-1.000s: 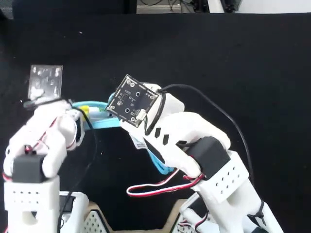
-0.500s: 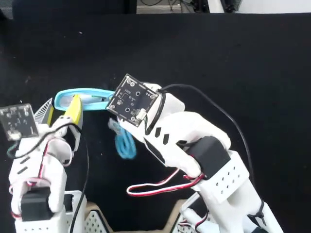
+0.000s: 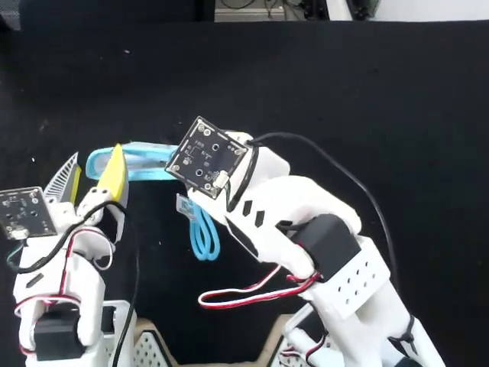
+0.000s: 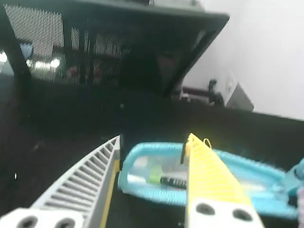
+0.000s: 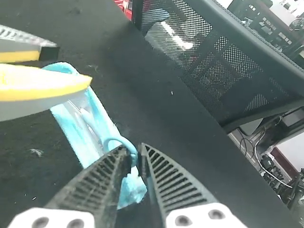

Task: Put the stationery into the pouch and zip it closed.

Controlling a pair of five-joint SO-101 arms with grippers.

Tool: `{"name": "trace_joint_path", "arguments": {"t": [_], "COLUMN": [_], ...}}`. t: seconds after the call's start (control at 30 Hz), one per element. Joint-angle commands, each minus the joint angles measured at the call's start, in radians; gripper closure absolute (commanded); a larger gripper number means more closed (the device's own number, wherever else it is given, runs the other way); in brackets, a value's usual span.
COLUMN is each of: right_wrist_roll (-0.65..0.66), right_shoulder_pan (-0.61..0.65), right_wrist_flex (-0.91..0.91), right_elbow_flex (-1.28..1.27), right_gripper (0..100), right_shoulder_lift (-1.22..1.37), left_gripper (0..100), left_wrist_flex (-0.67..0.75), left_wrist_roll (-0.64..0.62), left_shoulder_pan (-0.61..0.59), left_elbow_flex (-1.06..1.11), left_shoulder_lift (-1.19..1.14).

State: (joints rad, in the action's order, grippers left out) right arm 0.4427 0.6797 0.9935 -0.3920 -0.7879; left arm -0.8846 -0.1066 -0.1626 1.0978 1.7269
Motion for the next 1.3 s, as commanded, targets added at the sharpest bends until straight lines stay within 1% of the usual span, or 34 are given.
{"name": "trace_joint_path", "arguments": {"t": [0.0, 0.1, 0.17, 0.23, 0.3, 0.33, 0.47, 0.57, 0.63, 0.7, 0.8, 0.87, 0.9, 1.0, 1.1, 1.13, 1.2, 1.27], "right_wrist_roll": [-0.011, -0.011, -0.015, -0.061, -0.095, -0.101, -0.103, -0.103, -0.103, -0.101, -0.101, -0.101, -0.101, -0.104, -0.095, -0.072, -0.005, 0.064], "right_shoulder_pan": [-0.011, -0.017, -0.017, -0.017, -0.017, -0.017, -0.017, -0.017, -0.015, -0.014, -0.014, -0.017, -0.018, -0.048, -0.049, -0.049, -0.049, -0.054], "right_wrist_flex": [-0.003, 0.0, 0.0, -0.006, -0.002, -0.002, -0.008, -0.006, -0.003, 0.0, 0.003, 0.06, 0.112, 0.307, 0.471, 0.503, 0.511, 0.511], "right_elbow_flex": [0.022, 0.018, 0.025, 0.042, 0.081, 0.099, 0.168, 0.216, 0.242, 0.26, 0.265, 0.257, 0.246, 0.194, 0.058, -0.001, -0.111, -0.199], "right_gripper": [98.8, 98.8, 98.8, 98.8, 98.8, 98.8, 98.8, 98.8, 98.8, 98.8, 98.8, 98.8, 98.6, 97.0, 88.0, 85.3, 80.9, 78.2], "right_shoulder_lift": [-0.004, -0.004, -0.004, -0.004, 0.001, 0.002, 0.004, 0.004, 0.004, 0.004, 0.004, 0.004, 0.004, 0.002, 0.002, -0.001, -0.004, -0.005], "left_gripper": [77, 77, 75, 73, 73, 73, 73, 73, 73, 73, 73, 73, 73, 73, 73, 73, 73, 73], "left_wrist_flex": [0.072, 0.084, 0.087, 0.084, 0.083, 0.08, -0.023, -0.101, -0.123, -0.126, -0.121, -0.12, -0.12, -0.12, -0.12, -0.12, -0.112, -0.072], "left_wrist_roll": [-0.044, -0.086, -0.109, -0.147, -0.155, -0.149, -0.147, -0.147, -0.147, -0.138, -0.055, 0.005, 0.029, 0.041, 0.043, 0.043, 0.043, 0.043], "left_shoulder_pan": [-0.016, -0.068, -0.111, -0.147, -0.156, -0.153, -0.153, -0.153, -0.15, -0.113, -0.01, 0.053, 0.064, 0.021, -0.016, -0.019, -0.021, -0.024], "left_elbow_flex": [-0.062, -0.077, -0.097, -0.114, -0.113, -0.11, -0.162, -0.216, -0.216, -0.196, -0.147, -0.116, -0.107, -0.093, -0.079, -0.071, -0.051, -0.027], "left_shoulder_lift": [0.005, 0.005, 0.005, 0.005, 0.005, 0.005, 0.014, 0.057, 0.092, 0.1, 0.086, 0.083, 0.083, 0.083, 0.08, 0.078, 0.058, 0.0]}}
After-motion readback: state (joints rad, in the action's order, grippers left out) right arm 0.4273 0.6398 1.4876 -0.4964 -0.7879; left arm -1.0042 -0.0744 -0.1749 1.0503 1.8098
